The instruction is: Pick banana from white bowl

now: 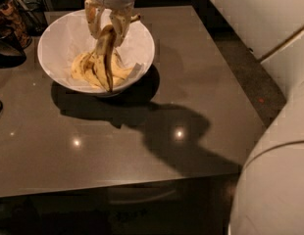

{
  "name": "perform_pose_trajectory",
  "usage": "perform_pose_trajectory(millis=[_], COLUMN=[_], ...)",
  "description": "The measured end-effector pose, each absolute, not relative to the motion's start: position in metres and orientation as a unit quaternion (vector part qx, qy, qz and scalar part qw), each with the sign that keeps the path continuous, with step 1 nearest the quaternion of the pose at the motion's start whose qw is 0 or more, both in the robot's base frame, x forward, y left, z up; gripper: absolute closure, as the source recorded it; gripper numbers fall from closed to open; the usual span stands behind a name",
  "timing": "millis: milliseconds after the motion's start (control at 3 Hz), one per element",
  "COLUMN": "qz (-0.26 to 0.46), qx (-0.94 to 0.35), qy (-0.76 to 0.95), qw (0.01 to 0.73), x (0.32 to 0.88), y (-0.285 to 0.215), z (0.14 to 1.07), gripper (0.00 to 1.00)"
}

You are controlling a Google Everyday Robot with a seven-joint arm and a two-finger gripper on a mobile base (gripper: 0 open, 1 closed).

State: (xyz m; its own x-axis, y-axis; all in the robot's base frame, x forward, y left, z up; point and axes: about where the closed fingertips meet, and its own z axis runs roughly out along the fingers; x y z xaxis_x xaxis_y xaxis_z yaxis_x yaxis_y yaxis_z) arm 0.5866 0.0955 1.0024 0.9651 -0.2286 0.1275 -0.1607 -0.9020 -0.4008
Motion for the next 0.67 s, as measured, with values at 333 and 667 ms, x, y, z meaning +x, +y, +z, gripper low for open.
perform_pose_trajectory(millis=[333, 667], qz=[-0.074, -0.052], qx=[-0.972, -0.973], qy=[0.099, 0.101], qw=[0.2, 0.199], x=[0.576, 0.566], y=[0.098, 0.104], z=[1.003, 0.999], gripper=[1.0, 1.0])
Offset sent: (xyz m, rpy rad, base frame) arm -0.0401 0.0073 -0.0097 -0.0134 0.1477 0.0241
